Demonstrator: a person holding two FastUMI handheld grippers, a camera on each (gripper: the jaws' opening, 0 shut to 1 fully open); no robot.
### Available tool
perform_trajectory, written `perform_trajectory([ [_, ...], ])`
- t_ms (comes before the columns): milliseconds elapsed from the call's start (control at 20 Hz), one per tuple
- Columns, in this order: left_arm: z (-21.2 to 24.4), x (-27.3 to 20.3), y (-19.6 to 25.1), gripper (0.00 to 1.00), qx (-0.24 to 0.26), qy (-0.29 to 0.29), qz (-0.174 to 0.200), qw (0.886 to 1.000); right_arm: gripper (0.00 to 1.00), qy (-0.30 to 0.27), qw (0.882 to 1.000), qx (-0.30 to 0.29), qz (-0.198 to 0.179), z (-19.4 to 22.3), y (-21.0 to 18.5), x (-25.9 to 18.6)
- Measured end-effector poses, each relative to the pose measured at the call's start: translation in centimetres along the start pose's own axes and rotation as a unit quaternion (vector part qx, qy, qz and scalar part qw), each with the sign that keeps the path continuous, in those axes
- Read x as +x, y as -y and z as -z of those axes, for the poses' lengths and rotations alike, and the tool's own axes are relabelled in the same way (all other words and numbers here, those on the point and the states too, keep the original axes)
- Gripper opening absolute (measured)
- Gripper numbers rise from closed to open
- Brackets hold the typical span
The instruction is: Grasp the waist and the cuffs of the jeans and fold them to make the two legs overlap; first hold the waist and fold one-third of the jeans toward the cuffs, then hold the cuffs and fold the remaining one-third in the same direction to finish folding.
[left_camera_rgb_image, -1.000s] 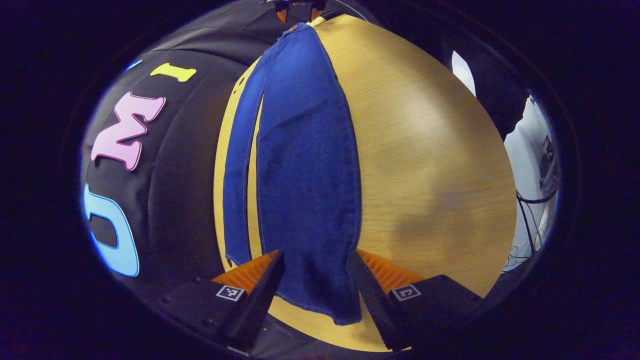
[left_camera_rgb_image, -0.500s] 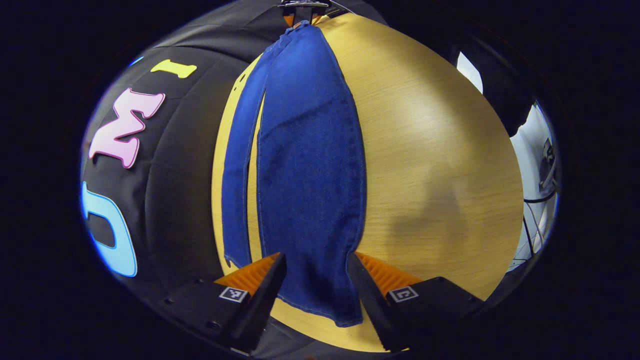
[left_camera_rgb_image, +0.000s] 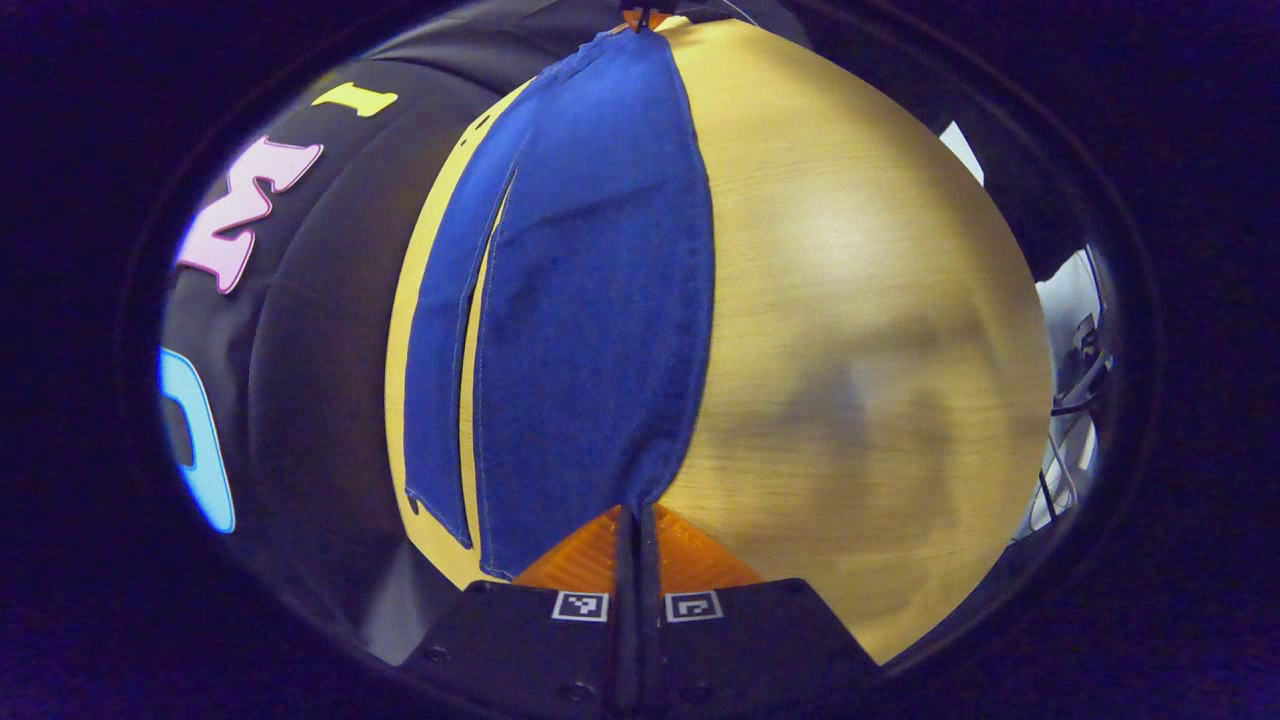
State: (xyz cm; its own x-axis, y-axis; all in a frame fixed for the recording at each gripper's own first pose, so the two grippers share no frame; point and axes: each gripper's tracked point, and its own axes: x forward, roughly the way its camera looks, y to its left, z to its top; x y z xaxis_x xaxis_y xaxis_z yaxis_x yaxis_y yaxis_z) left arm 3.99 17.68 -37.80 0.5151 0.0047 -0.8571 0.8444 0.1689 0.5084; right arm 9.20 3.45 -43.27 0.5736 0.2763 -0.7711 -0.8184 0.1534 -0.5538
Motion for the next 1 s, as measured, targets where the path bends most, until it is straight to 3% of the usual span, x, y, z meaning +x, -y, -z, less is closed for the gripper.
perform_trajectory([
  [50,-0.1,-0.2,0.2,0.03,-0.015,0.001,0.009,1.000,0.05,-0.004,1.000,0.015,-0.003,0.2,0.0,-0.1],
  [150,-0.3,-0.6,0.0,0.06,-0.030,0.004,0.015,0.999,0.05,-0.006,0.999,0.034,0.004,-0.1,0.4,-0.5],
  [400,-0.5,-2.5,-1.9,0.06,-0.045,0.018,0.007,0.999,0.05,-0.001,0.998,0.055,0.037,-0.5,2.1,-2.5],
  [550,-1.2,-3.6,-3.9,0.06,-0.057,0.033,-0.006,0.998,0.08,0.005,0.994,0.088,0.066,-1.2,4.6,-3.9],
  [600,-1.4,-3.7,-4.3,0.06,-0.069,0.035,-0.005,0.997,0.05,0.008,0.992,0.096,0.077,-1.4,5.7,-4.4],
  [1000,-2.2,-6.8,-14.8,0.06,-0.147,0.074,-0.070,0.984,0.05,0.030,0.977,0.133,0.162,-3.4,14.8,-7.6],
])
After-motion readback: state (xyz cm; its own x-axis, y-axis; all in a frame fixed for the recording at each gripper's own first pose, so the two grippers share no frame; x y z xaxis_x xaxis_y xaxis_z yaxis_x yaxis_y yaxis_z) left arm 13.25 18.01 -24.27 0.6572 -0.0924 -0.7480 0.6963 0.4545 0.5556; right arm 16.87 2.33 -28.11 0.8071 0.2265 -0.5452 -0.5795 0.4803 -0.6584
